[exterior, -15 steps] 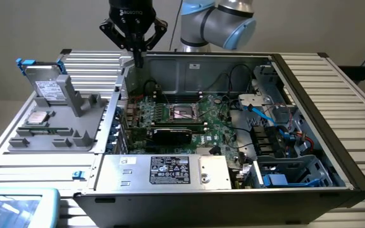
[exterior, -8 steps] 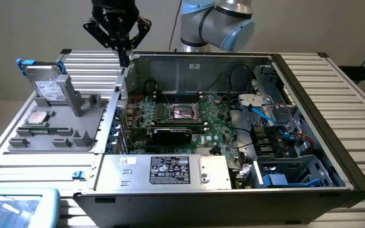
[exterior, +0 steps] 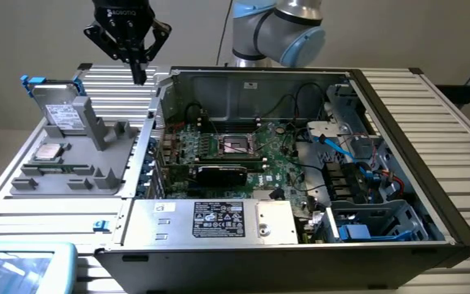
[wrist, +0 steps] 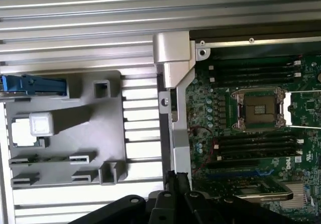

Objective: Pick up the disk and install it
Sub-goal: 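Reach for the disk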

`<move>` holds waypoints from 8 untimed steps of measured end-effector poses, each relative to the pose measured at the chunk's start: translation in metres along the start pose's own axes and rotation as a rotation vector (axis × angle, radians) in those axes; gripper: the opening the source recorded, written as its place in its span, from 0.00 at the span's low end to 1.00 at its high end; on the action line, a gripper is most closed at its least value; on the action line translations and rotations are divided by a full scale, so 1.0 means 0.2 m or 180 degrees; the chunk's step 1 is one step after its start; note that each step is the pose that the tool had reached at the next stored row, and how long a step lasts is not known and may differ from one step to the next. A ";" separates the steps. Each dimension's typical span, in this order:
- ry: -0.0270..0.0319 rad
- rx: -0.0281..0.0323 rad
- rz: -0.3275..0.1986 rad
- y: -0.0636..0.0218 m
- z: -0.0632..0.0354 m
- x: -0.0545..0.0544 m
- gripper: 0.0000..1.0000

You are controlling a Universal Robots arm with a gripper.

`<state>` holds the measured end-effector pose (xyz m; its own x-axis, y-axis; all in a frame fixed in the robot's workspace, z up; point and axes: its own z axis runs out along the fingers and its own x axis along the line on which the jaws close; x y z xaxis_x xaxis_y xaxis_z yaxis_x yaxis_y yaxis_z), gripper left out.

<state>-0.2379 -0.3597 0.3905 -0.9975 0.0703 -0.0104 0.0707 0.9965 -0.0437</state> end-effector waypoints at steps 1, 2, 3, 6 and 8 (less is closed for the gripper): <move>0.0000 0.0000 0.0000 0.003 0.001 0.02 0.11; 0.0000 0.0000 0.0000 0.005 0.002 0.05 0.11; 0.0000 0.0000 0.0000 0.009 0.003 0.07 0.11; 0.0000 0.0000 0.0000 0.019 0.007 0.14 0.11; 0.0000 0.0000 0.0000 0.027 0.011 0.18 0.11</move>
<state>-0.2740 -0.3518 0.3877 -0.9975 0.0702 -0.0104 0.0705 0.9966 -0.0437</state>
